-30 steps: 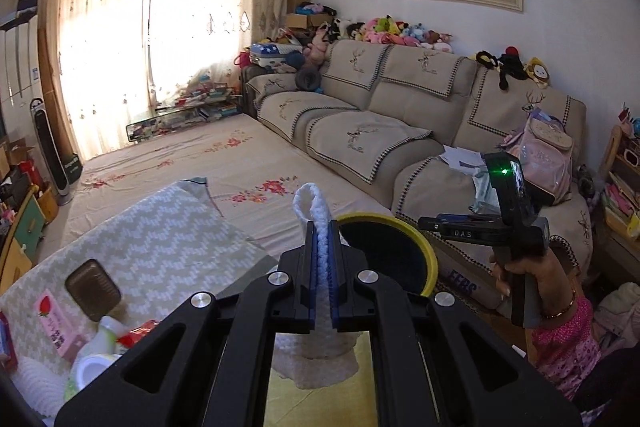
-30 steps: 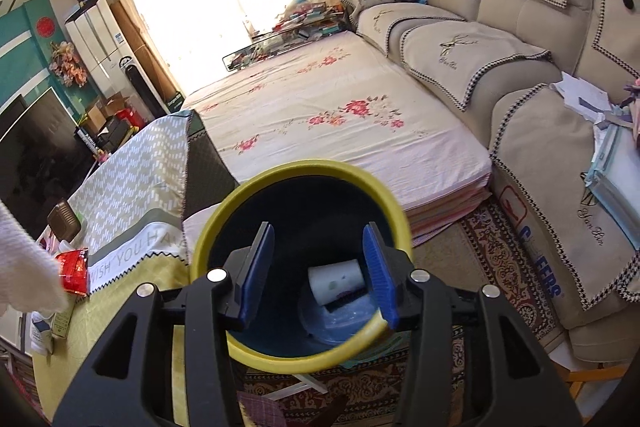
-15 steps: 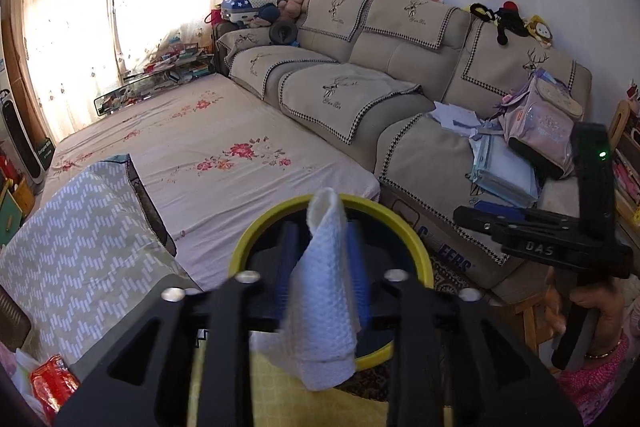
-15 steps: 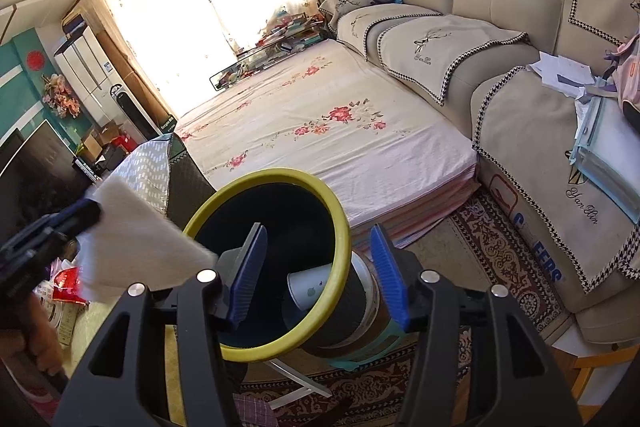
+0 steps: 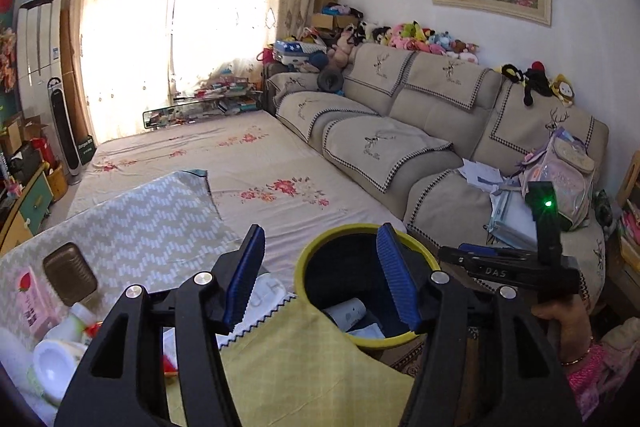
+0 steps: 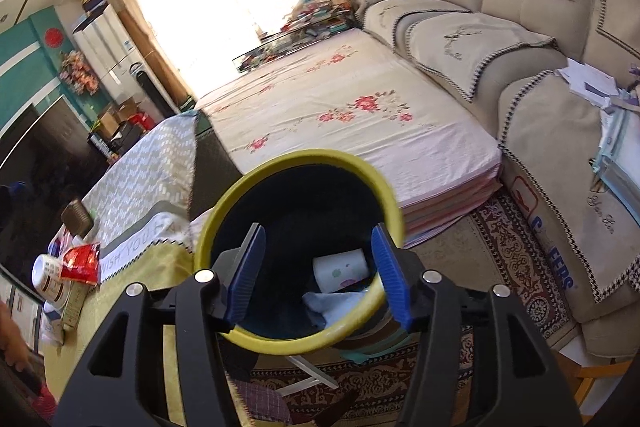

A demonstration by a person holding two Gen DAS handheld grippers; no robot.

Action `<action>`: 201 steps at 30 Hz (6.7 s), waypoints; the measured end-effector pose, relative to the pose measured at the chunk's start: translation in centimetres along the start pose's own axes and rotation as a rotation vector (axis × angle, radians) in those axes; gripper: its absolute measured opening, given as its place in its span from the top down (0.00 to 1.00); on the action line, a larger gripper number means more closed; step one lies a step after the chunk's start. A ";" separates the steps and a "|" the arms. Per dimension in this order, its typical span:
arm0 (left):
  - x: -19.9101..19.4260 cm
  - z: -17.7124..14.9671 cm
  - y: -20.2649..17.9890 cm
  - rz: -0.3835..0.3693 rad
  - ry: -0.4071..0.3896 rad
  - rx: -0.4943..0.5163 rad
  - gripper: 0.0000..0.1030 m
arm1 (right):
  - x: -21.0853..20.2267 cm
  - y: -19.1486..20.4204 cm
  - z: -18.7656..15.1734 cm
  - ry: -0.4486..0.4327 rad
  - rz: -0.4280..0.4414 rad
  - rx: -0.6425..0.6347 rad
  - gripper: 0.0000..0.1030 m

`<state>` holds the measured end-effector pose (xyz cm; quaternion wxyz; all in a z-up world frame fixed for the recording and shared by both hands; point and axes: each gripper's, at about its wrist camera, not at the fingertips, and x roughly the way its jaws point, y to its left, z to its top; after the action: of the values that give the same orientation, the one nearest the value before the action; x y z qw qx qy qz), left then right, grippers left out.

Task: Collect trash
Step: 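Grasp the red snack wrapper with the right gripper and lift it, then carry the red wrapper over the bin and open the right gripper, then grasp the upturned white bowl with the left gripper, then carry the white bowl over the bin and open the left gripper, then grasp the blue-and-white toothpaste tube with the right gripper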

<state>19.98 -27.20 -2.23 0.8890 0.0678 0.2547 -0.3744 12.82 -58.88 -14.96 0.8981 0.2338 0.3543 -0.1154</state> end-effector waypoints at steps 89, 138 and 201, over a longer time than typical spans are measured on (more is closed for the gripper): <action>-12.7 -11.0 13.8 0.329 0.049 -0.282 0.31 | 6.6 3.4 -0.3 0.034 -0.200 -0.153 0.62; -1.6 -10.7 18.0 0.453 0.245 -0.036 0.23 | 7.9 6.6 -1.8 0.100 -0.074 -0.187 0.51; -0.5 -3.5 3.1 0.111 0.037 -0.046 0.11 | 0.3 1.9 -0.1 -0.065 -0.011 -0.092 0.44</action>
<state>20.48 -23.59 -5.26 0.9050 0.0683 0.2753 -0.3172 13.68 -57.24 -14.62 0.9182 0.1864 0.3313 -0.1115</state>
